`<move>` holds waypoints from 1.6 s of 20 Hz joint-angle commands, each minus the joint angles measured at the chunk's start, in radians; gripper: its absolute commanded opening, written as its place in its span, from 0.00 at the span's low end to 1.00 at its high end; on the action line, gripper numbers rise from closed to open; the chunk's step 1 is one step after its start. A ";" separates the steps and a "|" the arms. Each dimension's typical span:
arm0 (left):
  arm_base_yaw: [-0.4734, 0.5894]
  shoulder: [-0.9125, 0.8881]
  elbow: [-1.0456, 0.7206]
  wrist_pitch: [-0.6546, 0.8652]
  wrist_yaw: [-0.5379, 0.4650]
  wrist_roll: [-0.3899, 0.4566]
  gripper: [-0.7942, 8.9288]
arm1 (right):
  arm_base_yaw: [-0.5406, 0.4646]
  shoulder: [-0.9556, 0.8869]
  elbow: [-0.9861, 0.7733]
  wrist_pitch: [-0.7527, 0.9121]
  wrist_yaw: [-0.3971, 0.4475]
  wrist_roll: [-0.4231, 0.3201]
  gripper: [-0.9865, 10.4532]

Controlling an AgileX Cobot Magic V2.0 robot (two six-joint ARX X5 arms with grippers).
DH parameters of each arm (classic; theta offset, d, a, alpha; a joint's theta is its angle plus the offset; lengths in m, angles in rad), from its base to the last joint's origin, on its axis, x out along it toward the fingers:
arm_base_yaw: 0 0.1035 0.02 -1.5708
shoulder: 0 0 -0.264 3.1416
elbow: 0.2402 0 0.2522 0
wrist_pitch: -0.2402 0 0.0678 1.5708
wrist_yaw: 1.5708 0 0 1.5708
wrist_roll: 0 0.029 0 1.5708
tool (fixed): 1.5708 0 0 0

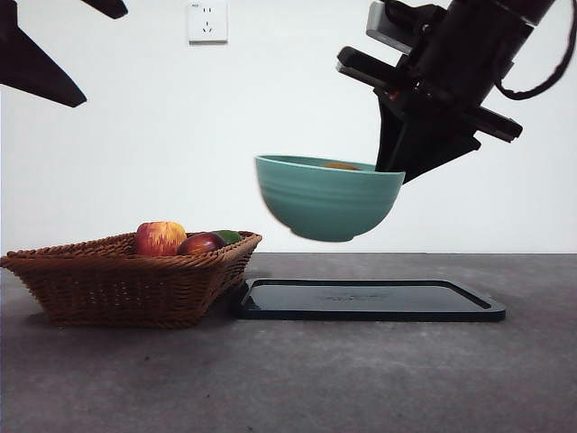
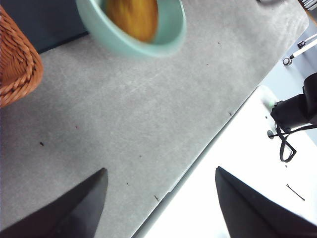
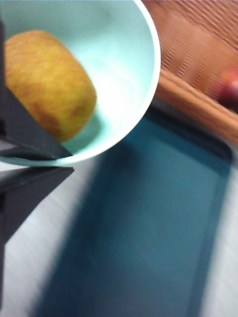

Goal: Pick up the wifruite, put it on the bowl, pick up the plate, put it on desk

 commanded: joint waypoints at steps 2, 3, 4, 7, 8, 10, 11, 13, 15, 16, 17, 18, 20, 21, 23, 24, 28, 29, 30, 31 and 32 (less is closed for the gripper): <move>-0.005 0.006 0.009 0.008 0.002 0.019 0.44 | -0.055 0.118 0.121 -0.019 0.000 -0.082 0.09; -0.005 0.006 0.009 0.008 0.002 0.019 0.44 | -0.073 0.159 0.154 -0.019 0.000 -0.094 0.09; -0.005 0.006 0.009 0.008 0.002 0.019 0.44 | -0.088 0.196 0.181 -0.018 0.000 -0.108 0.09; -0.005 0.006 0.009 0.008 0.002 0.019 0.44 | -0.125 0.294 0.220 0.013 -0.003 -0.126 0.09; -0.005 0.006 0.009 0.008 0.002 0.019 0.44 | -0.135 0.322 0.220 0.027 -0.003 -0.132 0.09; -0.005 0.006 0.009 0.008 0.002 0.019 0.44 | -0.151 0.372 0.220 0.061 -0.006 -0.133 0.09; -0.005 0.006 0.009 0.008 0.002 0.019 0.44 | -0.156 0.390 0.220 0.073 -0.013 -0.133 0.09; -0.005 0.006 0.009 0.008 0.002 0.019 0.44 | -0.163 0.412 0.220 0.084 -0.027 -0.133 0.09; -0.005 0.006 0.009 0.008 0.002 0.020 0.44 | -0.164 0.417 0.220 0.087 -0.027 -0.134 0.09; -0.005 0.006 0.009 0.008 0.002 0.020 0.44 | -0.164 0.417 0.220 0.087 -0.027 -0.134 0.09; -0.005 0.006 0.009 0.008 0.002 0.020 0.44 | -0.164 0.417 0.220 0.087 -0.036 -0.135 0.09; -0.005 0.006 0.009 0.008 0.002 0.020 0.44 | -0.164 0.417 0.220 0.084 -0.049 -0.134 0.10; -0.005 0.006 0.009 0.008 0.002 0.019 0.44 | -0.164 0.416 0.220 0.082 -0.054 -0.125 0.17; -0.005 0.006 0.009 0.008 0.002 0.019 0.44 | -0.164 0.416 0.220 0.079 -0.053 -0.117 0.24; -0.005 0.006 0.009 0.008 0.002 0.019 0.44 | -0.164 0.414 0.220 0.076 -0.053 -0.103 0.26; -0.005 0.006 0.009 0.008 0.002 0.019 0.44 | -0.164 0.407 0.220 0.075 -0.053 -0.103 0.26; -0.005 0.006 0.009 0.008 0.002 0.019 0.44 | -0.164 0.301 0.220 0.039 -0.052 -0.104 0.26; -0.005 0.006 0.009 0.008 0.002 0.020 0.44 | -0.164 0.257 0.220 0.018 -0.053 -0.104 0.26; -0.005 0.006 0.009 0.008 0.002 0.020 0.44 | -0.163 0.208 0.220 -0.012 -0.053 -0.105 0.26; -0.005 0.006 0.009 0.008 0.002 0.020 0.44 | -0.162 0.155 0.220 -0.049 -0.055 -0.109 0.26; -0.005 0.006 0.009 0.008 0.002 0.020 0.44 | -0.155 0.099 0.220 -0.094 -0.056 -0.116 0.26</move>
